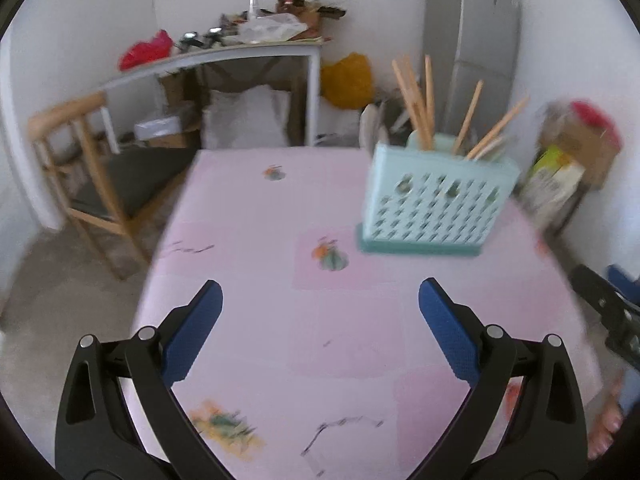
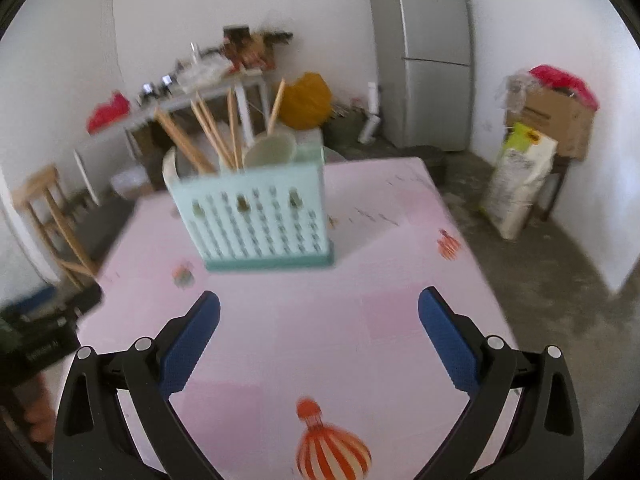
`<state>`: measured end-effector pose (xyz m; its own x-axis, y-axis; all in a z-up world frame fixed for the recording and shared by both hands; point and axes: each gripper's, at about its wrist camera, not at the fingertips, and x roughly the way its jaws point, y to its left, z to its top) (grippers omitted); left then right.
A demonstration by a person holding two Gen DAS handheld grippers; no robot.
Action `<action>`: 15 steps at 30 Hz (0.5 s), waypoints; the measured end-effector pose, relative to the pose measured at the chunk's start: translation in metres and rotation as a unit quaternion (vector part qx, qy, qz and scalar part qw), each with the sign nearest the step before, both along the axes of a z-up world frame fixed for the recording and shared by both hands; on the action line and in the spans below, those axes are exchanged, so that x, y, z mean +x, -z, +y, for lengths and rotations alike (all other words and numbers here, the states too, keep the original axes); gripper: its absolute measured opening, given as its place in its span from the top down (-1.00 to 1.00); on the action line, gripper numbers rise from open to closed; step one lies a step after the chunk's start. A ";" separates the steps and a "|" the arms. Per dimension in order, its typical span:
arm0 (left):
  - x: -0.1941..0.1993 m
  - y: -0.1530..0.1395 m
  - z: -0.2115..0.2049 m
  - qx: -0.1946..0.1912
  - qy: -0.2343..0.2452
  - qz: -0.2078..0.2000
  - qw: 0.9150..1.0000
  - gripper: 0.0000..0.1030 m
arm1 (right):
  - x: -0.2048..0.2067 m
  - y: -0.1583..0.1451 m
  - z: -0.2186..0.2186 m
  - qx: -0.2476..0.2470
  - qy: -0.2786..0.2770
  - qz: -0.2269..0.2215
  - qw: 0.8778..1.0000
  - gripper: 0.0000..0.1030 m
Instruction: Organize utensils
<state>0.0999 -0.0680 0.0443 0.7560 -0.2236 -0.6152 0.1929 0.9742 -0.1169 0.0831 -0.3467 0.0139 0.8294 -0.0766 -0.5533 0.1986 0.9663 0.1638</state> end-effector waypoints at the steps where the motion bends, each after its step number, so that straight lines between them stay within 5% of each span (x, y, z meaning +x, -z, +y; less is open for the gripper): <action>1: 0.005 0.002 0.003 -0.021 0.006 -0.004 1.000 -0.84 | 0.006 0.001 -0.004 0.007 -0.007 0.001 1.000 -0.88; 4: 0.030 0.009 0.008 -0.064 0.028 -0.006 0.998 -0.84 | 0.039 0.006 -0.020 0.027 -0.058 0.009 0.998 -0.87; 15: 0.118 0.040 -0.048 -0.026 0.183 -0.009 0.983 -0.84 | 0.152 0.037 -0.023 0.021 -0.203 0.043 0.978 -0.60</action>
<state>0.2180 -0.1157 0.0040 0.6295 -0.5127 -0.5838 0.5311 0.8324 -0.1584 0.2349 -0.3700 -0.0234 0.7373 0.2726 -0.6181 -0.1845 0.9614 0.2039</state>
